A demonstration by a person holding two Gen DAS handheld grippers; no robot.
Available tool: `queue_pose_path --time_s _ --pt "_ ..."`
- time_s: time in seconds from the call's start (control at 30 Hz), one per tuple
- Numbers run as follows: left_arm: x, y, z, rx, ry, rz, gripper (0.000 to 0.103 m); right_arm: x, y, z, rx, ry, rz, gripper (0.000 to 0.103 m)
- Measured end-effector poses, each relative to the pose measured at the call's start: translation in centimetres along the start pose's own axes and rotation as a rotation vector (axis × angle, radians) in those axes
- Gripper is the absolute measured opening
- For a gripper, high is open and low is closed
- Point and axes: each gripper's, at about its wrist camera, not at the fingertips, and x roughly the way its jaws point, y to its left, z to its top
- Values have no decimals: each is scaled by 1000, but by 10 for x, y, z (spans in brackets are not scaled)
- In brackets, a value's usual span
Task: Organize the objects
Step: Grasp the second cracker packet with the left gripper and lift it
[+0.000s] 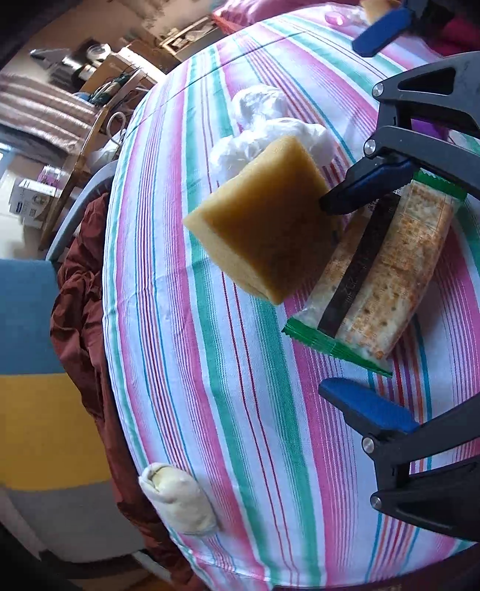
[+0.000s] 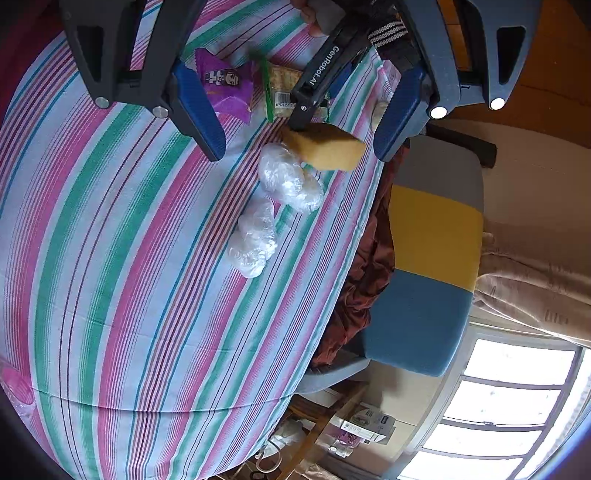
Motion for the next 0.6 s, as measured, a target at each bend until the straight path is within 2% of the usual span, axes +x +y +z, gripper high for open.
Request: queue_pose_path --time_s 0.1,0.27,0.6 --pt "-5 6 -14 97 -25 24 84 4 -2 0 5 21 -5 84" --pt "-24 34 -47 143 -95 -10 85 6 -4 -1 4 25 -32 84" --pt "-49 71 -90 145 -140 -72 86 14 -4 -2 -16 41 -108 84"
